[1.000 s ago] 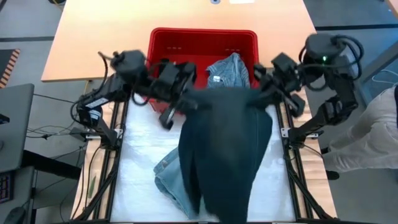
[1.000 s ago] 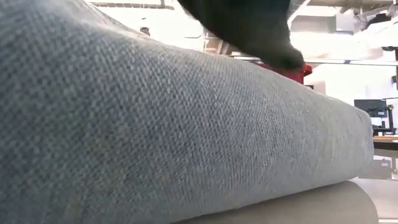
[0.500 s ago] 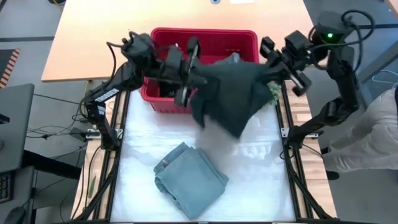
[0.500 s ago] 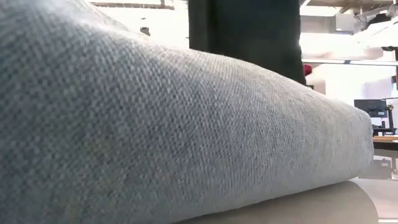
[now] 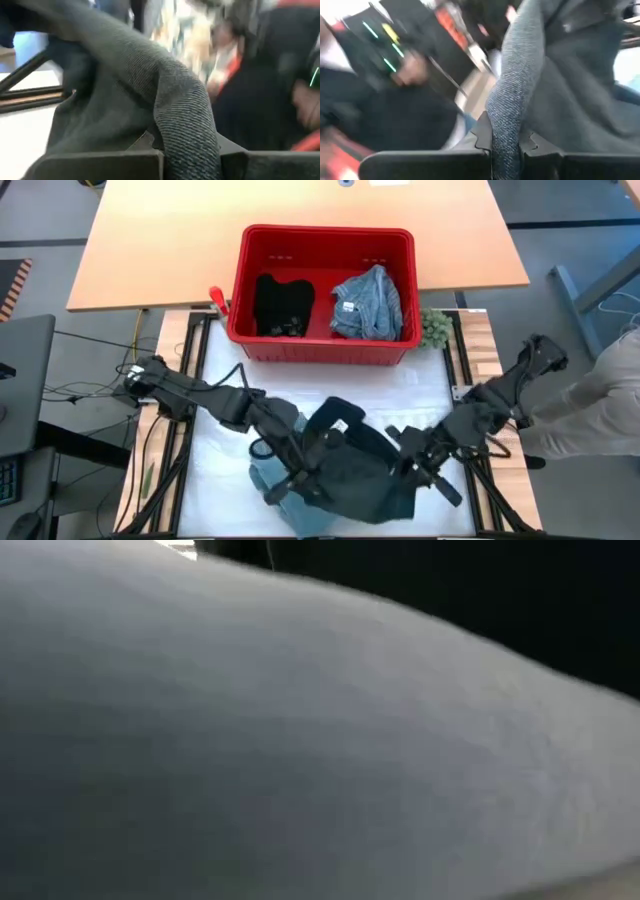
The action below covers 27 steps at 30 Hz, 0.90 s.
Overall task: Fold Laundry from Bin
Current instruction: Fold the dark blue pants
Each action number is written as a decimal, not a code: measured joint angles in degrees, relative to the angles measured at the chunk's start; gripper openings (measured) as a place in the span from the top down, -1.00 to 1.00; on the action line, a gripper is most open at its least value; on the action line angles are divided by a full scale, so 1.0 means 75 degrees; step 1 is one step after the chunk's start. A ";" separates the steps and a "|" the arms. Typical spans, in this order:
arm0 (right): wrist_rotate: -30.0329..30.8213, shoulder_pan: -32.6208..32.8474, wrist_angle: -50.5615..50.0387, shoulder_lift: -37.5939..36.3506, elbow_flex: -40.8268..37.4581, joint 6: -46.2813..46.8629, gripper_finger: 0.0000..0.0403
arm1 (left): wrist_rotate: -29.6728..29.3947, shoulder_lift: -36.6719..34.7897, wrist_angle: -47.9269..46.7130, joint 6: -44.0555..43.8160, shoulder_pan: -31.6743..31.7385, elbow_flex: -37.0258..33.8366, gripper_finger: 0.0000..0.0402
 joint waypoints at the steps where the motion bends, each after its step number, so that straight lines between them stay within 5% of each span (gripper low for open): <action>1: 0.0169 0.0111 0.0700 -0.0092 -0.0383 0.0402 0.78 | 0.0025 -0.0143 0.0718 -0.0622 0.0017 -0.0447 0.93; 4: 0.0608 0.0255 0.2247 -0.0109 -0.1207 0.1188 0.78 | -0.0128 -0.0575 0.2277 -0.2316 0.0083 -0.1679 0.93; 11: 0.2156 0.0467 0.1876 -0.0211 -0.2242 0.2871 0.78 | -0.0682 -0.0870 0.3394 -0.3936 0.0778 -0.3930 0.93; 20: 0.3035 0.0201 0.0122 -0.1244 -0.3967 0.5077 0.78 | 0.0157 -0.0440 0.3468 -0.3196 0.2259 -0.4611 0.92; 27: 0.3053 0.0334 0.0101 -0.1487 -0.5367 0.6371 0.78 | 0.0354 0.0198 0.3529 -0.2885 0.2811 -0.4608 0.70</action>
